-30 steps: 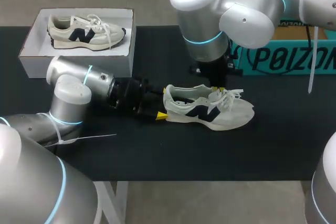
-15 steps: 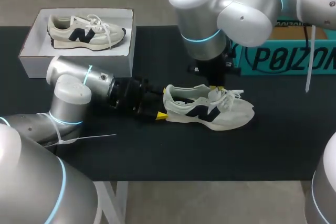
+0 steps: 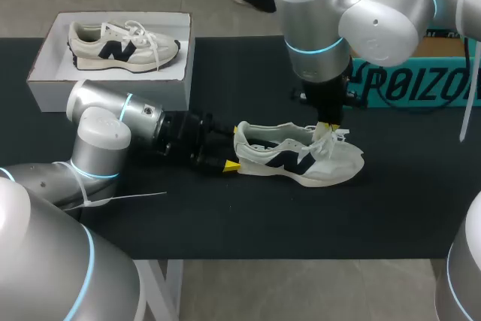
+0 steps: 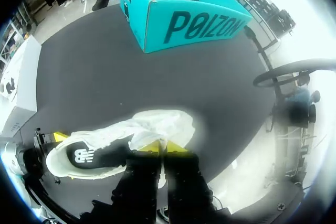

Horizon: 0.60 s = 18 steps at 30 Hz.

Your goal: Take the shoe out of the shoebox, open the shoe tongue, remove and reinsert the insole, then place the shoe into the shoebox

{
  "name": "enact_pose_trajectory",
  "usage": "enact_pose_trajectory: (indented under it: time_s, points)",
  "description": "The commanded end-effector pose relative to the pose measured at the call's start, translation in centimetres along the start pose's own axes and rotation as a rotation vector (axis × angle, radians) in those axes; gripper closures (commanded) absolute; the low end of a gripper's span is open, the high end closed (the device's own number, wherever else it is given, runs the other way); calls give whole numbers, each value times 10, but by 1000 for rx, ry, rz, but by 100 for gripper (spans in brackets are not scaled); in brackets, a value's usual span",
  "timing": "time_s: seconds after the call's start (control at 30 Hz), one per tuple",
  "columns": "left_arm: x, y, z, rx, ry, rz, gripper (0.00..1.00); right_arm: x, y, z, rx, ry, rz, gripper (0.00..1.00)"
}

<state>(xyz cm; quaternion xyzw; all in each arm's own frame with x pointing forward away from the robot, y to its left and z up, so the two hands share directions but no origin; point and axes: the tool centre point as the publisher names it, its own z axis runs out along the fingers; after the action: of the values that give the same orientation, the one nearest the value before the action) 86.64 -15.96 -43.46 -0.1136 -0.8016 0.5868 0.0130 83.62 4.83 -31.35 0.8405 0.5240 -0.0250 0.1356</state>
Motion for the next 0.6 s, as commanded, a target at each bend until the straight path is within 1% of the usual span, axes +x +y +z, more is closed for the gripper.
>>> enact_pose_trajectory:
  time_s: [0.03,0.23,0.27,0.33,0.37,0.4,0.43,0.6]
  points:
    - [-1,4,2,0,0,1,100,-18,2,5,13,62,21,100]
    - [-1,4,2,0,0,1,100,-20,2,7,41,89,41,100]
    - [-1,4,2,0,0,1,100,-21,2,7,49,102,44,87]
    - [-1,4,2,0,0,1,100,-21,1,4,54,111,46,56]
    - [-1,4,2,0,0,1,100,-21,1,2,61,121,44,44]
    - [-1,4,2,0,0,1,100,-20,0,0,71,136,40,19]
    - [-1,4,2,0,0,1,100,-19,0,-2,86,150,32,0]
    - [-1,4,2,0,0,1,100,-16,-4,-17,142,230,-27,0]
